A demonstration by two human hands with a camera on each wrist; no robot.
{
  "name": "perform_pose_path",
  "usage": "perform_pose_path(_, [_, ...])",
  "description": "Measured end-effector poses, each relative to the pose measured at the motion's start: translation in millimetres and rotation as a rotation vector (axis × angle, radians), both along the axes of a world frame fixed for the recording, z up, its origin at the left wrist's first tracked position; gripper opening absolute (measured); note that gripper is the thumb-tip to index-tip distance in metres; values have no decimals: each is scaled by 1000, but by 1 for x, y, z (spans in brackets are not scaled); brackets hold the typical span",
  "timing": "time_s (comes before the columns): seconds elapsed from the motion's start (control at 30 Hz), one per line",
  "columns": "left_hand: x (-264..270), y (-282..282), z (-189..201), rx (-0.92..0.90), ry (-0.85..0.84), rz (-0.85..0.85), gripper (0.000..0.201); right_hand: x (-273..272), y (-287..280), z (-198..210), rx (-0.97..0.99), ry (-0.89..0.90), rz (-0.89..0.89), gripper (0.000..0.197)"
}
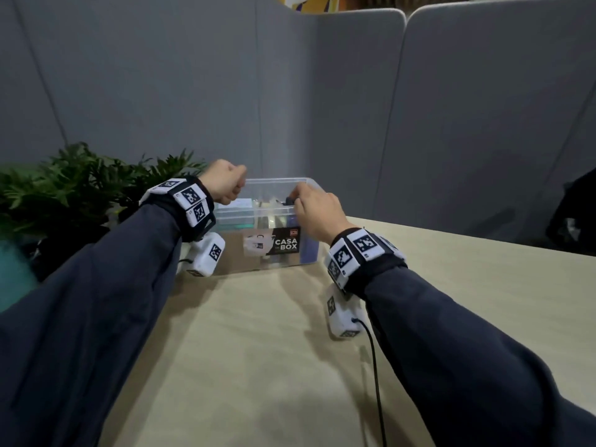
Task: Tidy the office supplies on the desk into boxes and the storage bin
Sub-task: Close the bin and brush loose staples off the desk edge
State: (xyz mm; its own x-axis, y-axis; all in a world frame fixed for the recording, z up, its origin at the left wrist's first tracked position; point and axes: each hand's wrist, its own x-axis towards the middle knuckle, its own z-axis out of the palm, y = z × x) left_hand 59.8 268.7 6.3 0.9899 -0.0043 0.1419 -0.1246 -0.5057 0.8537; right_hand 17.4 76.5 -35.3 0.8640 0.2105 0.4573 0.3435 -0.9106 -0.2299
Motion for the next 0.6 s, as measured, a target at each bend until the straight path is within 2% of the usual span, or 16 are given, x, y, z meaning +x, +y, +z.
perform_pose_path(0.13, [0,-7,-7,674,63,-102,45,-1,1,1,-50,-5,-19,30])
perform_pose_path(0.2, [2,-9,-7,813,158,-197,35,-2,2,0,-70,-20,-24,30])
perform_pose_path(0.27, [2,-8,-4,850,227,-285,26,-2,3,0,-83,-32,-30,30])
perform_pose_path(0.33, [-3,-10,-2,843,243,-317,25,-3,3,-1,-89,-37,-43,30])
perform_pose_path(0.5, [0,-11,-3,838,212,-300,25,0,3,-3,-74,-17,-51,30])
perform_pose_path(0.6, [-1,-9,-6,911,183,-257,21,-4,-3,1,27,116,2,32])
